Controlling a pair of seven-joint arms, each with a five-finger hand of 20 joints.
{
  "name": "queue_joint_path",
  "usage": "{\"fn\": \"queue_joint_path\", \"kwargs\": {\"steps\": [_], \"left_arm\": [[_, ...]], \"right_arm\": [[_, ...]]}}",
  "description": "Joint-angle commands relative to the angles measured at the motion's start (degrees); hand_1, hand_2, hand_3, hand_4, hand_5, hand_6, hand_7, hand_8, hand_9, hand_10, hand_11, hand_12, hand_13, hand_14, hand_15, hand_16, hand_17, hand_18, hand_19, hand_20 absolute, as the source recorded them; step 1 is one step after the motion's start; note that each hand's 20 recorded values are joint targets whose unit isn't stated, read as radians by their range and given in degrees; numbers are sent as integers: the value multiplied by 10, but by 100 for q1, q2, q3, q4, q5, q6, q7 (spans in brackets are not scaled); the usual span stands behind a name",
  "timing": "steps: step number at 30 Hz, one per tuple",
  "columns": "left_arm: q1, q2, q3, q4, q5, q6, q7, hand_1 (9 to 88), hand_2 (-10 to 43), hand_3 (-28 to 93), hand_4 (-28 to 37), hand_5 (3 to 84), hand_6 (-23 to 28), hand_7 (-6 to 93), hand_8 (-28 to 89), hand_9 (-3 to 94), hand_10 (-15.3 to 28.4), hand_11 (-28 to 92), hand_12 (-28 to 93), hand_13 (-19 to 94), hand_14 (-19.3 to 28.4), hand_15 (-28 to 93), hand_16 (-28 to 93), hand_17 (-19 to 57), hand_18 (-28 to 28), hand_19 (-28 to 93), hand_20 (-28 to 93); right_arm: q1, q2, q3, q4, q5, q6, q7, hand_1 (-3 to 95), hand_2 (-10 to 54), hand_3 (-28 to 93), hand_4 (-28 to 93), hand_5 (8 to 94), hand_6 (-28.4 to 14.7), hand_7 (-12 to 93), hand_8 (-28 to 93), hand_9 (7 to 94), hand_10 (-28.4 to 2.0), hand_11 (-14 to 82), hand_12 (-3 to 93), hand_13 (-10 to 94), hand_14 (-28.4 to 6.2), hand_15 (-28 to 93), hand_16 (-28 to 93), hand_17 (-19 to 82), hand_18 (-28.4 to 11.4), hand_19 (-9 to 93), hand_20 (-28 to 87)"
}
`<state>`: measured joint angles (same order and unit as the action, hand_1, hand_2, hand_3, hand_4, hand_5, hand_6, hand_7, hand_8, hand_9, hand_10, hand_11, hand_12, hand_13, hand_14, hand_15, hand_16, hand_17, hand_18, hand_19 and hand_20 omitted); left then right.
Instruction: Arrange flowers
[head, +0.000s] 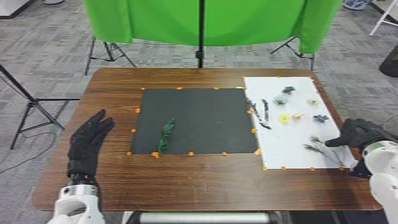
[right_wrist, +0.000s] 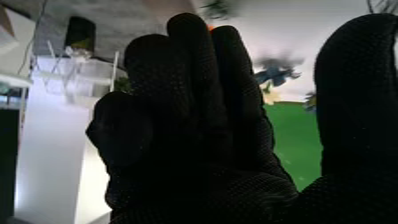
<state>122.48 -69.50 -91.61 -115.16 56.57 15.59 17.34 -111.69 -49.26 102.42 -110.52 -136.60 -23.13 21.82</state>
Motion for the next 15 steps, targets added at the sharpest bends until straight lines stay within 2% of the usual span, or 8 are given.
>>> {"fn": "queue_joint_path", "kwargs": {"steps": [1, 5, 15], "left_arm": [[53, -65, 57, 54, 21, -72, -102, 211, -43, 691, -257, 444, 24, 96, -68, 464, 116, 126, 123, 375, 135, 115, -2, 105, 112, 26, 204], [72, -58, 47, 48, 3, -35, -99, 211, -42, 690, -258, 445, 24, 95, -68, 464, 116, 125, 122, 376, 135, 115, -1, 105, 112, 26, 204], [111, -55, 64, 39, 2, -69, -82, 210, -37, 689, -260, 445, 25, 95, -68, 465, 115, 126, 123, 378, 136, 116, -2, 104, 111, 26, 205]], "right_arm": [[-360, -97, 17, -111, 264, 353, -14, 419, -95, 540, -282, 667, -34, 195, -73, 753, -148, 227, 234, 770, -85, 604, 286, 538, -148, 924, 473], [-460, -137, 60, -216, 225, 847, -103, 393, -95, 591, -282, 670, -33, 194, -80, 760, -147, 232, 233, 779, -80, 602, 287, 546, -148, 930, 471], [-556, -192, 163, -551, 602, 748, -80, 350, -95, 608, -217, 678, -33, 191, -82, 771, -150, 234, 231, 785, -84, 597, 292, 548, -149, 932, 475]]}}
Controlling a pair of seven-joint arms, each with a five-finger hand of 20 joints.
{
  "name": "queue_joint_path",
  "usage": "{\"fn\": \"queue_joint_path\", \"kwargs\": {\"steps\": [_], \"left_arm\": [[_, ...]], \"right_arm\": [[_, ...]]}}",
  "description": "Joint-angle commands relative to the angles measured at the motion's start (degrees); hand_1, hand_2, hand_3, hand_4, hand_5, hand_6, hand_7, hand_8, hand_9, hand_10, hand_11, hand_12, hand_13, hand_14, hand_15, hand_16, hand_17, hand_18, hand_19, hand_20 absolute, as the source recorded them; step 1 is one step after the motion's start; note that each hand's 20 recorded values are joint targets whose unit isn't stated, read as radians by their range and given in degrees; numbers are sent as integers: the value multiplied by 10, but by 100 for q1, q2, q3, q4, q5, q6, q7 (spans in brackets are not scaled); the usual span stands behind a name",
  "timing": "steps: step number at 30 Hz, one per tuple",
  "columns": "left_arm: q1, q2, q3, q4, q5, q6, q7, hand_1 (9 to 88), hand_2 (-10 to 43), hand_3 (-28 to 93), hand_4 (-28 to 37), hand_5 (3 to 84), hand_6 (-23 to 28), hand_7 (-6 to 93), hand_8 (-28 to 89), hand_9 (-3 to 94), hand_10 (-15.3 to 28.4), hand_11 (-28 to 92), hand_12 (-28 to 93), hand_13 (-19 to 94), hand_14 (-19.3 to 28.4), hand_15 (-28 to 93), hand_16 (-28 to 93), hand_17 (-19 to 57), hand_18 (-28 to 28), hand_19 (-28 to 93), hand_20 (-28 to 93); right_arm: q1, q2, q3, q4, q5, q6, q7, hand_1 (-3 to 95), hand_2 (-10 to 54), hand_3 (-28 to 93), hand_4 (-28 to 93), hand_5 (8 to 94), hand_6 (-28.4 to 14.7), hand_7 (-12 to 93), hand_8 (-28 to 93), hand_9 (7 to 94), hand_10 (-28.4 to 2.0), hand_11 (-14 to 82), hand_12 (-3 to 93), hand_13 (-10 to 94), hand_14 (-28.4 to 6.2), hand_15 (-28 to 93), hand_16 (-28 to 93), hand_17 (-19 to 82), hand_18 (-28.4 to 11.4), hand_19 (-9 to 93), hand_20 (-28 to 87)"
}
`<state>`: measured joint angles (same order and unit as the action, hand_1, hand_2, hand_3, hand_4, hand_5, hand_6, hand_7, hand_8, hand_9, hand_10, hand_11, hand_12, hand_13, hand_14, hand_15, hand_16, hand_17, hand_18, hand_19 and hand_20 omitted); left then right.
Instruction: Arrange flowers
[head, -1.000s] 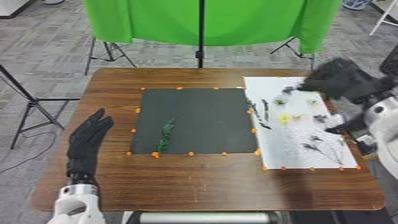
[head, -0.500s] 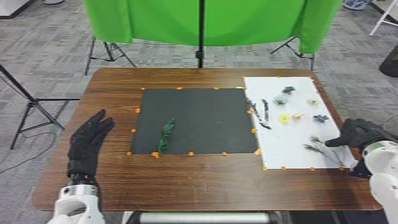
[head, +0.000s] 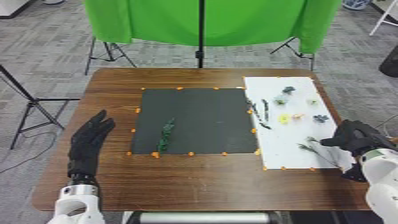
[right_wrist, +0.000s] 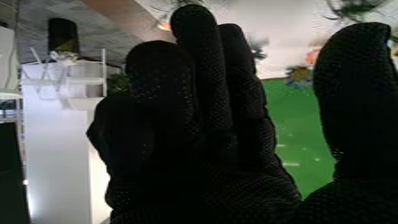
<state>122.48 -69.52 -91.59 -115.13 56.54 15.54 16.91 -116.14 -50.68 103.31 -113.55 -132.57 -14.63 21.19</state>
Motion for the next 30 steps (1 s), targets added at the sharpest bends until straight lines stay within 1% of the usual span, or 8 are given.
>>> {"fn": "queue_joint_path", "kwargs": {"steps": [1, 9, 13, 17, 19, 22, 26, 30], "left_arm": [[105, -52, 65, 40, 4, -63, -38, 210, -37, 689, -260, 445, 25, 95, -68, 465, 116, 126, 123, 378, 136, 116, -2, 104, 111, 26, 205], [102, -53, 59, 44, 3, -77, -37, 209, -38, 692, -259, 446, 24, 95, -68, 465, 116, 125, 123, 378, 135, 116, -2, 104, 110, 26, 205], [68, -44, 57, 55, 25, -87, -53, 209, -38, 692, -259, 446, 25, 95, -67, 465, 115, 125, 123, 378, 135, 116, -2, 104, 110, 26, 205], [55, -35, 42, 55, 19, -65, -62, 210, -39, 693, -257, 446, 25, 94, -67, 465, 115, 125, 123, 379, 136, 116, -2, 104, 109, 26, 205], [69, -26, 33, 52, 2, -57, -62, 210, -39, 693, -257, 446, 26, 95, -67, 465, 115, 125, 123, 379, 136, 116, -2, 104, 109, 26, 205], [79, -21, 40, 49, -4, -59, -62, 211, -39, 693, -257, 447, 26, 95, -67, 465, 115, 126, 123, 378, 136, 116, -2, 104, 109, 26, 205], [49, -34, 78, 65, 26, -111, -69, 211, -39, 693, -256, 448, 27, 95, -68, 465, 115, 126, 123, 379, 135, 116, -2, 104, 108, 26, 205], [-8, -51, 107, 87, 42, -147, -84, 211, -40, 692, -257, 447, 26, 94, -68, 465, 116, 125, 122, 379, 136, 116, -2, 104, 108, 26, 205]], "right_arm": [[-114, -54, 73, -264, 169, -160, -46, 348, -95, 603, -201, 678, -33, 190, -82, 771, -150, 233, 232, 785, -85, 596, 293, 547, -150, 932, 475], [-233, 89, -327, -105, -751, -217, -420, 389, -95, 611, -222, 695, -25, 204, -83, 792, -142, 239, 229, 801, -75, 590, 288, 551, -147, 932, 472], [-298, 130, -549, 98, -1213, 338, -569, 433, -95, 621, -258, 716, -9, 236, -86, 819, -122, 260, 232, 828, -56, 585, 289, 574, -130, 932, 481], [-275, 122, -574, 73, -899, 1230, -554, 605, -95, 442, -178, 760, 2, 276, 105, 889, -92, 232, 331, 886, -34, 567, 304, 619, -112, 932, 508], [-168, 77, -593, -80, -745, 1544, -526, 622, -95, 480, -179, 785, 10, 303, 124, 911, -88, 250, 345, 907, -27, 564, 306, 643, -106, 932, 520], [254, 13, -934, -349, -297, 1884, -404, 629, -95, 499, -184, 792, 11, 316, 128, 917, -84, 276, 345, 920, -20, 568, 309, 657, -101, 932, 529], [1102, -243, -1856, -661, 237, 1737, -185, 627, -95, 509, -187, 794, 9, 321, 127, 915, -89, 294, 336, 926, -17, 568, 312, 664, -98, 932, 542], [1952, -702, -3009, -467, 221, 1702, -307, 626, -95, 517, -183, 794, 7, 321, 128, 916, -90, 295, 334, 927, -15, 566, 314, 668, -96, 932, 542]]}}
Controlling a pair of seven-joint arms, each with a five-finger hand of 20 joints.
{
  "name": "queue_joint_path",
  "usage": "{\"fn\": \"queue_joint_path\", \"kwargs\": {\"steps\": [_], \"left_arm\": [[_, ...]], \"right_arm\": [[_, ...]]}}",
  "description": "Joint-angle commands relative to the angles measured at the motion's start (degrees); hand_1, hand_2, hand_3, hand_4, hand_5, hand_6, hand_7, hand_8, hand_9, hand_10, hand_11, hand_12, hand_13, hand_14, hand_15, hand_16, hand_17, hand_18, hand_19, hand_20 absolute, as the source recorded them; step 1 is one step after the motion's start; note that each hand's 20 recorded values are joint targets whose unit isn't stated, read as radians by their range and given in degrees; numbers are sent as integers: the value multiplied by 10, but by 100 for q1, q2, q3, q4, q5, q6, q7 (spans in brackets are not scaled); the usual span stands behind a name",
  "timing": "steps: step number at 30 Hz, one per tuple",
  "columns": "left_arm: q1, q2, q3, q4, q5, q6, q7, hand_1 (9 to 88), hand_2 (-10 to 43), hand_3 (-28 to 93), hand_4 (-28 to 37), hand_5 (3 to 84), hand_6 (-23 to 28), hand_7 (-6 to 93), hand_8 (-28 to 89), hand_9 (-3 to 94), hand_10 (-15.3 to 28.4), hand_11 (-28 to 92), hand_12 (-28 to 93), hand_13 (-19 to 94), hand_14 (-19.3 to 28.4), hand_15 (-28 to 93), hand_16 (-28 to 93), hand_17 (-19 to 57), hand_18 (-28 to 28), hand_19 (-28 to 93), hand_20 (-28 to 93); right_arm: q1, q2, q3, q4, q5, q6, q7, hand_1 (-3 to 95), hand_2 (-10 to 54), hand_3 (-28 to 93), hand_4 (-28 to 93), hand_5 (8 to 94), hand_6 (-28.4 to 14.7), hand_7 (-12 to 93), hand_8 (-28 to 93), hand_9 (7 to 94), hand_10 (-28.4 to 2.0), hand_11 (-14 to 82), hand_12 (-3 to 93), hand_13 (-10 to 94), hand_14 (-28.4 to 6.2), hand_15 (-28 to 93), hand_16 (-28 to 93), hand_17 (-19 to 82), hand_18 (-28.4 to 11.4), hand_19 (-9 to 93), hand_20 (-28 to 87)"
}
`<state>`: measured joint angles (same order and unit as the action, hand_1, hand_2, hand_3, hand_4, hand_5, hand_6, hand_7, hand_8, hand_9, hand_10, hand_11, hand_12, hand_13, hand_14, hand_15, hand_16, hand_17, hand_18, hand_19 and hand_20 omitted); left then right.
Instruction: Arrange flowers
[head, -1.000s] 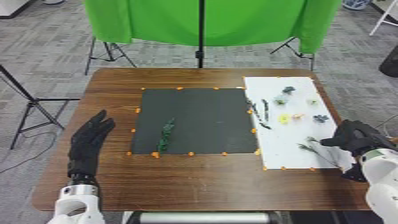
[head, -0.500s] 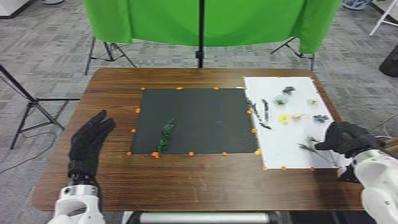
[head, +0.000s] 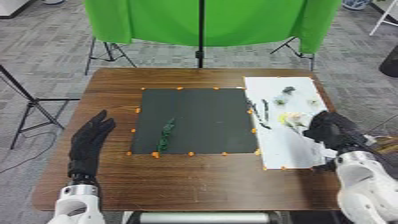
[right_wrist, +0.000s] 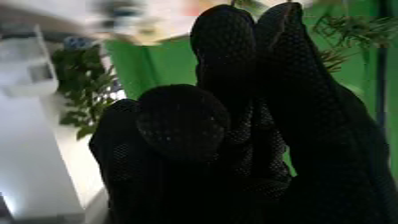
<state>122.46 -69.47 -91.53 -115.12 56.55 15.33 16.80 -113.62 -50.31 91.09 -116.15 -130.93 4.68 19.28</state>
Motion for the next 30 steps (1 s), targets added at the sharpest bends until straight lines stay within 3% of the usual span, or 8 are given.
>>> {"fn": "queue_joint_path", "kwargs": {"steps": [1, 6, 13, 24, 26, 27, 28, 30], "left_arm": [[-13, -58, 107, 93, 43, -137, -69, 211, -40, 692, -257, 447, 26, 95, -67, 465, 116, 125, 123, 379, 136, 116, -2, 104, 108, 26, 205], [-71, -62, 136, 128, 47, -163, -95, 210, -41, 693, -255, 446, 26, 94, -67, 465, 115, 124, 123, 378, 136, 116, -2, 104, 108, 26, 205], [-54, -69, 163, 135, 54, -180, -117, 212, -41, 693, -253, 446, 26, 94, -67, 465, 114, 124, 122, 379, 136, 116, -3, 104, 108, 26, 205], [-39, -56, 116, 131, 77, -329, -202, 217, -45, 694, -243, 444, 27, 91, -67, 463, 116, 122, 123, 379, 137, 116, -3, 102, 108, 26, 205], [-49, -62, 113, 141, 79, -363, -215, 219, -44, 693, -241, 444, 27, 90, -66, 463, 115, 122, 123, 378, 137, 116, -3, 101, 107, 25, 204], [-46, -66, 110, 141, 87, -380, -222, 220, -44, 691, -240, 444, 27, 90, -66, 463, 115, 122, 123, 378, 136, 116, -2, 101, 108, 25, 204], [-50, -64, 109, 144, 95, -396, -223, 220, -44, 690, -239, 444, 27, 89, -66, 463, 115, 122, 123, 377, 137, 116, -2, 101, 108, 25, 204], [-42, -67, 97, 145, 100, -417, -229, 221, -45, 690, -238, 443, 27, 89, -66, 463, 115, 122, 123, 378, 136, 116, -2, 100, 108, 25, 204]], "right_arm": [[1919, -910, -2040, -91, 41, -304, -137, 626, -95, 516, -183, 795, 7, 320, 128, 916, -91, 294, 334, 928, -15, 565, 315, 668, -97, 932, 543], [2562, -1666, -2864, 572, -145, -446, -252, 628, -95, 513, -179, 796, 6, 318, 129, 918, -93, 296, 331, 930, -15, 563, 317, 670, -97, 932, 545], [2781, -2471, -3263, 1363, -577, -683, -265, 628, -95, 511, -173, 797, 5, 317, 129, 918, -93, 299, 329, 930, -14, 563, 320, 671, -96, 932, 546], [2632, -2923, -3390, 1674, -755, -874, -181, 606, -95, 478, -145, 793, 1, 317, 131, 908, -96, 316, 318, 927, -16, 561, 326, 670, -96, 932, 546], [2615, -2913, -3386, 1681, -741, -878, -180, 605, -95, 423, -112, 787, -3, 315, 130, 900, -101, 344, 277, 925, -18, 563, 325, 668, -96, 932, 546], [2607, -2910, -3377, 1698, -766, -850, -209, 676, -95, 205, 32, 788, -4, 311, 127, 898, -102, 352, 259, 926, -19, 560, 324, 667, -97, 932, 545], [2603, -2913, -3352, 1703, -757, -885, -224, 796, -95, -166, 295, 785, -6, 311, 129, 895, -103, 363, 244, 922, -21, 565, 324, 667, -97, 932, 543], [2606, -2912, -3340, 1734, -747, -848, -243, 824, -95, -276, 365, 781, -8, 311, 131, 894, -104, 364, 242, 921, -22, 566, 323, 666, -98, 932, 544]]}}
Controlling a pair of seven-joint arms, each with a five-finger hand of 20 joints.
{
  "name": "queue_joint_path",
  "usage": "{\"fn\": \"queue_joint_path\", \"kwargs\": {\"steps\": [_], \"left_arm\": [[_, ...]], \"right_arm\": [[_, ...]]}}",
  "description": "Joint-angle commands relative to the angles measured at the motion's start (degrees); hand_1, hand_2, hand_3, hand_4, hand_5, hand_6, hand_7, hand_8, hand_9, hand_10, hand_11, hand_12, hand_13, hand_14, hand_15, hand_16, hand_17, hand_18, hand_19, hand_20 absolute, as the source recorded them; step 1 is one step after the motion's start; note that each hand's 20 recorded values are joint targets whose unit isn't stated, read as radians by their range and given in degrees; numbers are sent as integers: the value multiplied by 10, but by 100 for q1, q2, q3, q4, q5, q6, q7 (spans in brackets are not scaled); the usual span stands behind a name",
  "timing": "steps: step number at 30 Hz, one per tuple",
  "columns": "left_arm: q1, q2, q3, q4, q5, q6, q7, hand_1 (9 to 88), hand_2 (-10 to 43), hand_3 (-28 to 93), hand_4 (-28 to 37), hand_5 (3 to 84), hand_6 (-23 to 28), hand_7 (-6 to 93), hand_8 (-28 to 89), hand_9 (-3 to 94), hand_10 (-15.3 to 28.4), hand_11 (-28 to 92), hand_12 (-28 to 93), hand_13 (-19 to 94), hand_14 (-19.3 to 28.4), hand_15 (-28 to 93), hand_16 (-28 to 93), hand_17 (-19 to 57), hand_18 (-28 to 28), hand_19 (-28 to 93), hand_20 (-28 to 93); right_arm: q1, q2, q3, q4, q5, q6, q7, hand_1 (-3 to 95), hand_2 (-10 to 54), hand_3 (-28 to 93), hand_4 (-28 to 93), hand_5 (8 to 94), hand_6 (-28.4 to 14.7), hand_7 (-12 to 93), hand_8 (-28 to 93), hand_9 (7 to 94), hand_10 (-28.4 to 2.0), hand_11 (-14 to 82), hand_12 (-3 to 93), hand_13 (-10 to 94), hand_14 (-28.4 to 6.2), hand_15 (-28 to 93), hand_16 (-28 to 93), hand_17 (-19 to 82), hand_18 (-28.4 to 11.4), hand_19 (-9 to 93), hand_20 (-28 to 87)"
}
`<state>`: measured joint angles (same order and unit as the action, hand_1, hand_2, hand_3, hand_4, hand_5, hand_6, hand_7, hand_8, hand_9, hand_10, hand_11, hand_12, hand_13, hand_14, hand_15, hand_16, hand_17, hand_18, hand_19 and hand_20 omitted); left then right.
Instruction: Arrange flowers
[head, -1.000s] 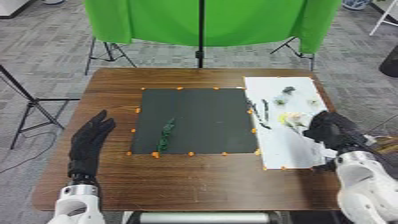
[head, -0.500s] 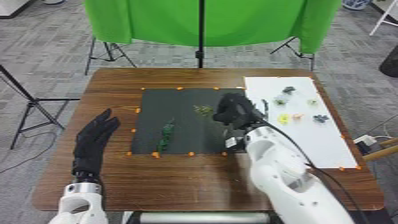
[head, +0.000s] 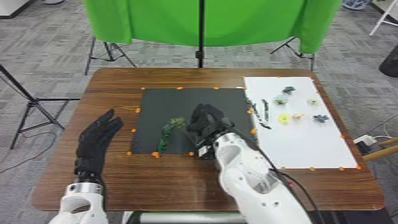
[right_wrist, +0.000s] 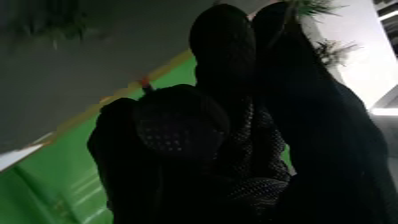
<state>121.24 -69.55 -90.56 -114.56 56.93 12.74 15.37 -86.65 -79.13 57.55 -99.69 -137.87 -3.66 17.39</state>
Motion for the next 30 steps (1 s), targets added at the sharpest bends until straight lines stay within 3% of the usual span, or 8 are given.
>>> {"fn": "queue_joint_path", "kwargs": {"steps": [1, 12, 13, 14, 16, 22, 25, 30], "left_arm": [[86, -62, -1, 87, 60, -154, -89, 221, -46, 690, -237, 443, 28, 88, -66, 462, 114, 121, 123, 378, 136, 116, -2, 100, 108, 25, 204], [35, -55, 33, 103, 90, -205, -132, 220, -53, 693, -233, 440, 26, 87, -65, 460, 113, 119, 124, 376, 138, 114, -1, 99, 109, 25, 203], [30, -60, 35, 105, 89, -214, -135, 220, -53, 692, -234, 439, 25, 87, -65, 460, 113, 119, 124, 376, 138, 114, -1, 99, 109, 25, 203], [23, -64, 35, 111, 86, -225, -124, 220, -53, 692, -234, 439, 26, 86, -65, 460, 113, 119, 125, 376, 138, 114, -1, 99, 109, 25, 203], [36, -73, 20, 107, 90, -226, -122, 220, -54, 693, -233, 439, 26, 86, -65, 461, 113, 119, 125, 376, 138, 114, -1, 99, 109, 25, 203], [119, -83, -24, 71, 76, -189, -107, 219, -56, 695, -232, 440, 26, 85, -65, 459, 114, 117, 124, 376, 138, 114, -1, 99, 109, 25, 203], [141, -73, -29, 59, 67, -179, -111, 219, -55, 694, -233, 439, 27, 85, -64, 459, 113, 117, 125, 376, 138, 114, -1, 99, 109, 25, 203], [85, -79, -11, 75, 95, -217, -148, 220, -54, 693, -233, 440, 26, 86, -64, 460, 114, 117, 125, 377, 137, 115, -1, 98, 109, 25, 203]], "right_arm": [[-85, -42, 32, 112, -88, -28, -81, 822, -95, -280, 361, 781, -9, 310, 131, 894, -104, 364, 243, 921, -22, 567, 323, 666, -98, 932, 544], [-42, -114, 57, 91, 73, 110, -125, 726, -95, -263, 413, 775, -13, 286, 70, 893, -107, 368, 246, 921, -26, 570, 315, 666, -101, 932, 537], [-76, -95, 85, 29, 86, 145, -142, 577, -95, 150, 120, 771, -14, 293, -1, 895, -106, 366, 243, 923, -28, 572, 311, 667, -99, 932, 537], [-103, -59, 102, -48, 129, 229, -131, 497, -95, 365, -50, 767, -14, 285, -53, 894, -107, 369, 244, 924, -28, 572, 311, 667, -100, 932, 537], [-198, 35, 184, -261, 200, 336, -119, 406, -95, 559, -204, 757, -17, 259, -99, 895, -107, 372, 244, 924, -29, 571, 312, 669, -102, 932, 534], [-560, 643, 468, -1013, 542, -129, 318, 318, -87, 627, -128, 758, -22, 233, -93, 905, -118, 370, 244, 927, -34, 573, 314, 671, -107, 932, 543], [-728, 903, 557, -1237, 611, -760, 476, 283, 16, 687, -42, 772, -26, 220, -88, 915, -127, 366, 243, 930, -40, 576, 315, 674, -113, 932, 552], [-896, 936, 590, -1350, 719, -1329, 743, 274, 80, 703, 18, 794, -28, 196, -92, 929, -135, 367, 244, 936, -46, 592, 308, 684, -121, 932, 568]]}}
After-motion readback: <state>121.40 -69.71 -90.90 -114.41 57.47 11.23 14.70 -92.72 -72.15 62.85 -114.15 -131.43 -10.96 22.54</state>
